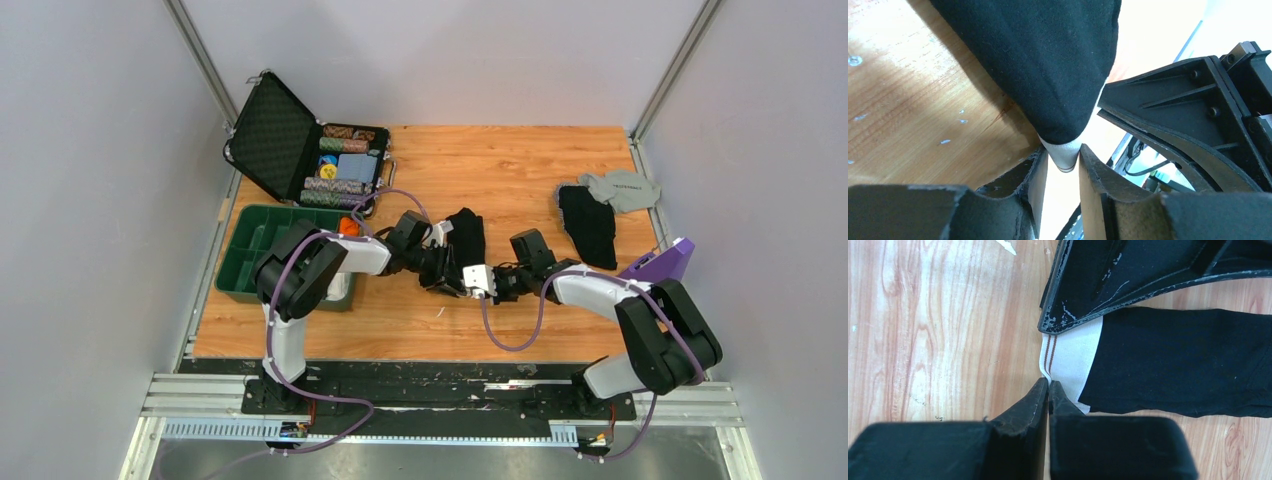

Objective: Roll the underwear
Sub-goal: Roll the underwear to the center of the board.

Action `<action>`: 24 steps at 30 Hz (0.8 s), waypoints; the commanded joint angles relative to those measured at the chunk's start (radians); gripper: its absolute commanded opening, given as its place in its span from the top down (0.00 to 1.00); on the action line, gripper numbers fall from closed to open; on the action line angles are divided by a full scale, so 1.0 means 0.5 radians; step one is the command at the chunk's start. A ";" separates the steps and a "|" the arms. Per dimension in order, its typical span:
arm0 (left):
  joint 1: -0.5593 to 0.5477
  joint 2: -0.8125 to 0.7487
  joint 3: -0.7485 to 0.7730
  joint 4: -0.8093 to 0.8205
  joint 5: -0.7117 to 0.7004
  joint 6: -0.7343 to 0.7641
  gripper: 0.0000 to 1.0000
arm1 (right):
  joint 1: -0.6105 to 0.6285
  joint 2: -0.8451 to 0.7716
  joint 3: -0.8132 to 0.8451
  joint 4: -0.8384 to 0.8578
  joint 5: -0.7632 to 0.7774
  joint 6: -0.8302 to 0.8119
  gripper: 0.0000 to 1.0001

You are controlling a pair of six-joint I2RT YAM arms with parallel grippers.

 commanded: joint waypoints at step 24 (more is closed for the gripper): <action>0.146 0.016 0.132 -0.273 0.315 0.048 1.00 | -0.226 -0.846 -0.465 0.223 -0.466 -0.148 0.31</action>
